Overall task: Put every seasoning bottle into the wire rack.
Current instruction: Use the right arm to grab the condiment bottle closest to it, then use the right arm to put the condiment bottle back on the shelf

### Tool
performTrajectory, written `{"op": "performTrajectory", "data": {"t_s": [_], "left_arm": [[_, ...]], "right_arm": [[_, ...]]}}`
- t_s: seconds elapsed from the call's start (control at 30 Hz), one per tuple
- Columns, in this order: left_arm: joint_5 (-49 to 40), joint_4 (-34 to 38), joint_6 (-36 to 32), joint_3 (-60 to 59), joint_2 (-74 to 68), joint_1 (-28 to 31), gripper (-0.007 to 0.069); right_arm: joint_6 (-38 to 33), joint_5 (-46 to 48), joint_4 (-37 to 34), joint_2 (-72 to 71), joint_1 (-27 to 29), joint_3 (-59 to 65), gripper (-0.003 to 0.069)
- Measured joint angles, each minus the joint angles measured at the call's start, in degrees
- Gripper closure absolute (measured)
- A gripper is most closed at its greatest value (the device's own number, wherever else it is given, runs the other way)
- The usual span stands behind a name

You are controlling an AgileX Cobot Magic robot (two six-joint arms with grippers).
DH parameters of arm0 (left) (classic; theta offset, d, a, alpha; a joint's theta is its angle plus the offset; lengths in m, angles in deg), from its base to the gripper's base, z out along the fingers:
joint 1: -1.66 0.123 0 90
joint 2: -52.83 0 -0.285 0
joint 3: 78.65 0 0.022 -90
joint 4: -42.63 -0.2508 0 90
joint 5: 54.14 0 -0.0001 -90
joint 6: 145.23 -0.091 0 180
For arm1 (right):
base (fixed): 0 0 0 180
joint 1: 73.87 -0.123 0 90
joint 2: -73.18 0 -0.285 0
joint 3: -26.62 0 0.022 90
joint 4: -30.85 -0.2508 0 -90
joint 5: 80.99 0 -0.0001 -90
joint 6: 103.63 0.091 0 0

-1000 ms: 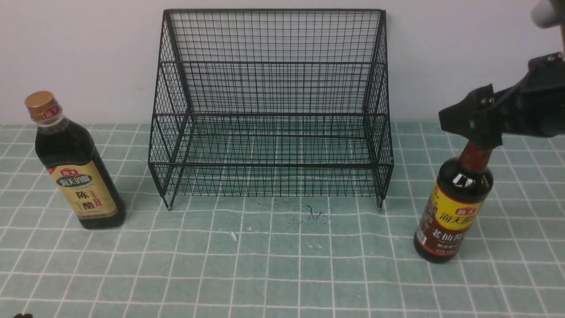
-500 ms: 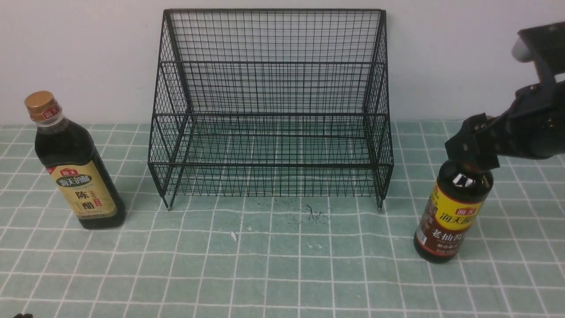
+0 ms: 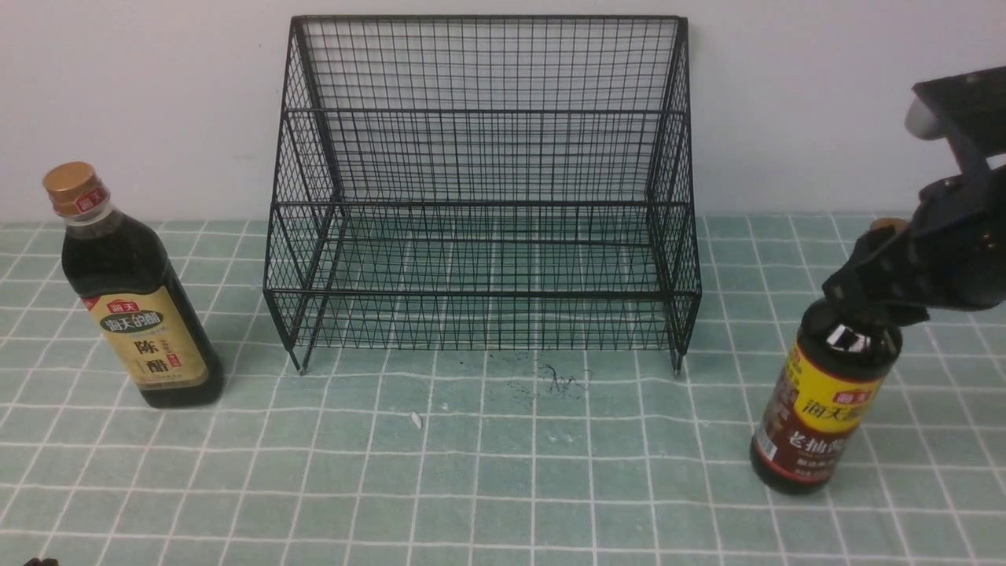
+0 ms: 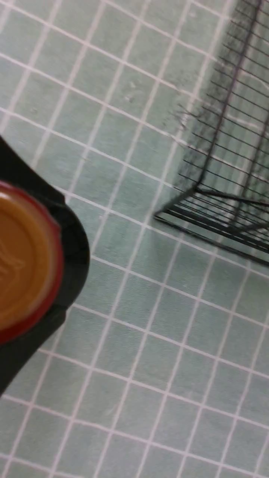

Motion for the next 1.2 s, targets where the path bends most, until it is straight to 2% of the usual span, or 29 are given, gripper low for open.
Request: {"op": "performTrajectory", "data": {"t_s": [0.23, 0.33, 0.63, 1.0, 1.2], "left_arm": [[0.0, 0.0, 0.0, 0.0, 0.0, 0.0, 0.0631], [0.0, 0.0, 0.0, 0.0, 0.0, 0.0, 0.0631], [0.0, 0.0, 0.0, 0.0, 0.0, 0.0, 0.0631], [0.0, 0.0, 0.0, 0.0, 0.0, 0.0, 0.0631], [0.0, 0.0, 0.0, 0.0, 0.0, 0.0, 0.0631]], "right_arm": [[-0.5, 9.4, -1.9, -3.8, -0.1, -12.1, 0.0371], [-1.7, 10.2, -3.7, -3.9, -2.2, -16.6, 0.0371], [-2.9, 4.0, -3.4, 4.8, -13.3, -27.9, 0.0372], [-2.5, -0.7, -0.4, 22.8, -13.8, -41.4, 0.0372], [-1.8, -0.8, -0.7, 27.3, -13.8, -43.3, 0.0372]]}}
